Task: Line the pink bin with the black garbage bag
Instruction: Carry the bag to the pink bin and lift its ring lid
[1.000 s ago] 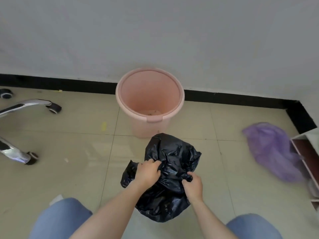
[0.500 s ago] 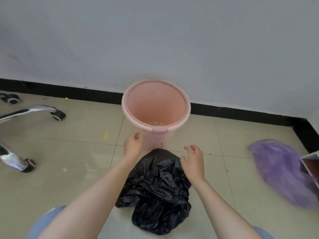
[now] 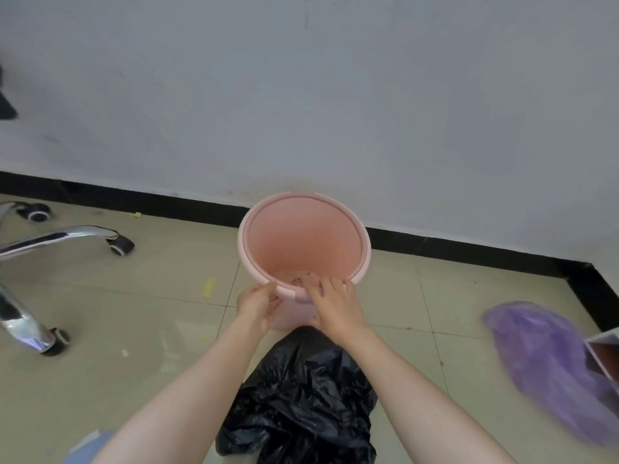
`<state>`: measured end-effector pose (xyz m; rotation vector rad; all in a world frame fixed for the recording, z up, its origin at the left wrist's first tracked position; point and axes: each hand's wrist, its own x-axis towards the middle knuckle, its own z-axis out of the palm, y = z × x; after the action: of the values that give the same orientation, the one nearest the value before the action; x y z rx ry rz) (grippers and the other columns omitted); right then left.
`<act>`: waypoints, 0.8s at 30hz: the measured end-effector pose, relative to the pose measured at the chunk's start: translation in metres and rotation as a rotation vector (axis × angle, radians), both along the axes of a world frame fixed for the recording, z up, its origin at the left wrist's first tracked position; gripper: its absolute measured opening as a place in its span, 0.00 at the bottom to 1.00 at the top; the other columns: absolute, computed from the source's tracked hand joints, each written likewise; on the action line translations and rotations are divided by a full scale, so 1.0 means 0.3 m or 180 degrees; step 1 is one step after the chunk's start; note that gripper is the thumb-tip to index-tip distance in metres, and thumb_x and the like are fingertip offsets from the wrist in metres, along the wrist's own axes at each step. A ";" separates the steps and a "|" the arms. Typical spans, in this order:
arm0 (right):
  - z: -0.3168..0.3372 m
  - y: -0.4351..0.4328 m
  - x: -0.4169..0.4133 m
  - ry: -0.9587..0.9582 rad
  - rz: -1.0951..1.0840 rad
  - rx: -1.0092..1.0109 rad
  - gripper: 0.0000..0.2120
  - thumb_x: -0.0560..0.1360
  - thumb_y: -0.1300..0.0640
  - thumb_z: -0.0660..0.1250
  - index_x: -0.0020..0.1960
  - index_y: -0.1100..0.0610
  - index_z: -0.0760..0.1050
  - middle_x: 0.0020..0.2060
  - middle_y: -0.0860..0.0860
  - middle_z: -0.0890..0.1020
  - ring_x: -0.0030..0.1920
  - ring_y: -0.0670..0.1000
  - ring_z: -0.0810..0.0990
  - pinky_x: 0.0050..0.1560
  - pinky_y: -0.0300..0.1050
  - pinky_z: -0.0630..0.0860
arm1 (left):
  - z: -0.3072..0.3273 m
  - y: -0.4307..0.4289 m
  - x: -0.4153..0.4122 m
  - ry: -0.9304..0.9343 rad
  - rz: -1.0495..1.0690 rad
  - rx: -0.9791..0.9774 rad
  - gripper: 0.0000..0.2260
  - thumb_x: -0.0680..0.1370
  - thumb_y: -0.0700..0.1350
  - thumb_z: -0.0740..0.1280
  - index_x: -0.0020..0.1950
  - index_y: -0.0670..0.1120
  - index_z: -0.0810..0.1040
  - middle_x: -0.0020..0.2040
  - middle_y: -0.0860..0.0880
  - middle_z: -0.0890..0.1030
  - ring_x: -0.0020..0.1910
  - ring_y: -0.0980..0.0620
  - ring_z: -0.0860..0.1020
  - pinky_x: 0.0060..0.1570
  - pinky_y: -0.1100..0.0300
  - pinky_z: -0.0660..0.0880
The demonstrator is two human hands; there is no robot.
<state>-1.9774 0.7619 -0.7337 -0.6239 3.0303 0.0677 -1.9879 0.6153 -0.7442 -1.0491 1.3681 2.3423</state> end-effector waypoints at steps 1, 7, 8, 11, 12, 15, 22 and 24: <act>0.007 -0.002 0.016 0.0075 0.0058 0.0191 0.30 0.60 0.50 0.75 0.59 0.54 0.73 0.51 0.55 0.79 0.53 0.55 0.76 0.53 0.48 0.72 | 0.001 -0.001 0.015 -0.0038 -0.0028 -0.0012 0.13 0.77 0.37 0.62 0.61 0.35 0.71 0.52 0.39 0.77 0.51 0.44 0.76 0.55 0.54 0.72; 0.064 -0.037 0.041 0.0169 0.0106 0.0631 0.18 0.55 0.57 0.77 0.45 0.55 0.79 0.39 0.52 0.82 0.40 0.53 0.79 0.35 0.41 0.72 | 0.017 -0.011 0.055 -0.0093 -0.0068 -0.0119 0.12 0.77 0.36 0.63 0.58 0.33 0.72 0.53 0.37 0.77 0.49 0.43 0.76 0.57 0.51 0.73; 0.069 -0.038 0.033 0.0020 0.0136 0.0461 0.17 0.64 0.61 0.72 0.53 0.59 0.76 0.48 0.57 0.80 0.48 0.57 0.77 0.40 0.46 0.71 | 0.017 -0.012 0.057 -0.0085 -0.0083 -0.0121 0.10 0.77 0.36 0.64 0.56 0.33 0.73 0.52 0.37 0.77 0.49 0.43 0.76 0.57 0.51 0.73; 0.059 -0.019 0.009 -0.0267 0.0257 0.0429 0.18 0.73 0.66 0.62 0.62 0.61 0.67 0.61 0.59 0.73 0.57 0.60 0.70 0.41 0.50 0.62 | 0.015 -0.010 0.068 -0.0080 -0.0201 -0.0072 0.03 0.76 0.37 0.64 0.47 0.37 0.74 0.45 0.41 0.78 0.45 0.45 0.77 0.56 0.50 0.73; 0.065 -0.015 0.006 -0.0294 0.0287 0.0395 0.18 0.73 0.66 0.63 0.62 0.60 0.67 0.62 0.58 0.73 0.57 0.60 0.70 0.40 0.49 0.63 | 0.012 -0.008 0.071 -0.0080 -0.0224 -0.0065 0.03 0.76 0.38 0.64 0.44 0.38 0.73 0.43 0.42 0.78 0.44 0.45 0.77 0.57 0.49 0.73; 0.101 -0.005 -0.013 -0.0575 0.0311 0.0319 0.17 0.73 0.61 0.65 0.61 0.58 0.69 0.60 0.56 0.76 0.54 0.59 0.72 0.44 0.50 0.70 | 0.006 -0.015 0.072 -0.0040 -0.0229 -0.0035 0.06 0.76 0.38 0.65 0.40 0.41 0.72 0.41 0.44 0.79 0.42 0.47 0.78 0.57 0.49 0.74; 0.367 0.030 -0.117 -0.0859 0.0298 -0.0117 0.13 0.71 0.56 0.67 0.54 0.56 0.72 0.51 0.55 0.79 0.52 0.56 0.74 0.41 0.47 0.66 | 0.000 -0.024 0.069 -0.0006 -0.0233 0.0008 0.05 0.76 0.39 0.66 0.45 0.40 0.70 0.51 0.40 0.78 0.49 0.45 0.78 0.50 0.52 0.74; 0.430 0.031 -0.137 -0.0724 0.0359 -0.0012 0.16 0.71 0.55 0.66 0.58 0.53 0.72 0.52 0.53 0.79 0.53 0.55 0.75 0.43 0.47 0.68 | 0.004 -0.030 0.065 0.0005 -0.0332 -0.0110 0.05 0.76 0.39 0.66 0.44 0.39 0.71 0.49 0.40 0.78 0.44 0.47 0.78 0.48 0.53 0.75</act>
<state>-2.0184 0.7711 -0.6048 -0.7468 2.7767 -0.0048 -1.9683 0.6064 -0.7431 -0.9611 1.4326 2.2534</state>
